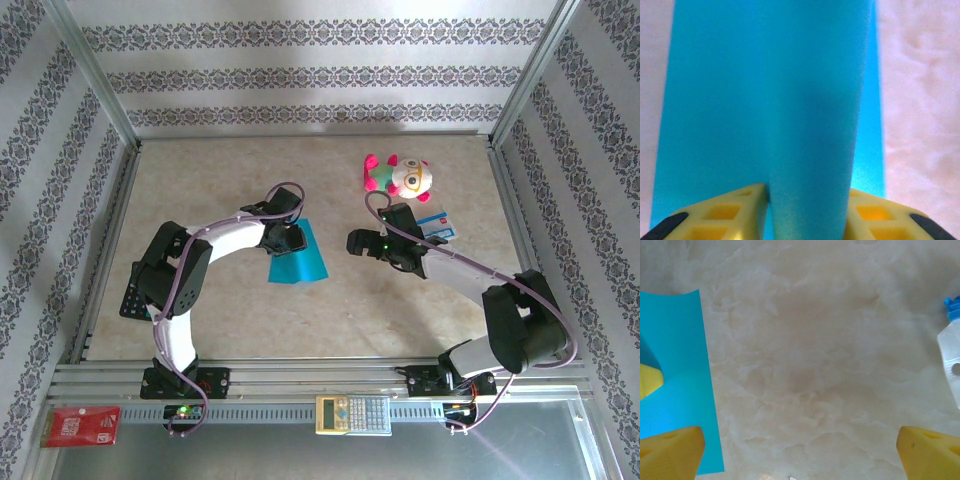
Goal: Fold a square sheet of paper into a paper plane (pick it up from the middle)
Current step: First fold in half a square sheet of paper at the center of the table.
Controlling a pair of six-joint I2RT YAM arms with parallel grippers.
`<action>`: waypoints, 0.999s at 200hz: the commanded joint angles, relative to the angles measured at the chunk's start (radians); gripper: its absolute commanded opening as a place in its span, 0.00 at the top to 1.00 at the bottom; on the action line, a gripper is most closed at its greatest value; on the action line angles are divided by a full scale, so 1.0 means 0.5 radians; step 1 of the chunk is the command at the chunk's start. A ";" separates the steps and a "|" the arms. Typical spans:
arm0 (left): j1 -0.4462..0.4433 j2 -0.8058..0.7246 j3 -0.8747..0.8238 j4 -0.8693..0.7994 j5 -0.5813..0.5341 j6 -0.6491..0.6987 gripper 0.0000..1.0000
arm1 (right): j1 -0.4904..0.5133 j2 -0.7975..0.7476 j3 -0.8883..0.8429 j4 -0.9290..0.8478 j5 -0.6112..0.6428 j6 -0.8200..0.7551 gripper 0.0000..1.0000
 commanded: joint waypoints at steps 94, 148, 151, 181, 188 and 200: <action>-0.109 -0.301 -0.372 1.046 1.258 -0.206 0.69 | -0.383 -0.595 0.011 -0.217 -0.480 -0.056 0.02; -0.026 -0.124 -0.447 0.810 1.415 0.113 0.66 | -0.159 -0.560 -0.153 -0.038 -0.613 0.019 0.04; -0.023 -0.113 -0.453 0.811 1.421 0.124 0.66 | -0.152 -0.551 -0.159 -0.030 -0.622 0.028 0.04; 0.012 -0.021 -0.463 0.782 1.428 0.228 0.66 | -0.080 -0.466 -0.196 0.051 -0.633 0.058 0.07; 0.021 0.005 -0.458 0.777 1.436 0.248 0.66 | -0.063 -0.451 -0.203 0.069 -0.624 0.059 0.07; 0.036 0.047 -0.453 0.762 1.446 0.278 0.66 | -0.032 -0.424 -0.226 0.114 -0.613 0.069 0.08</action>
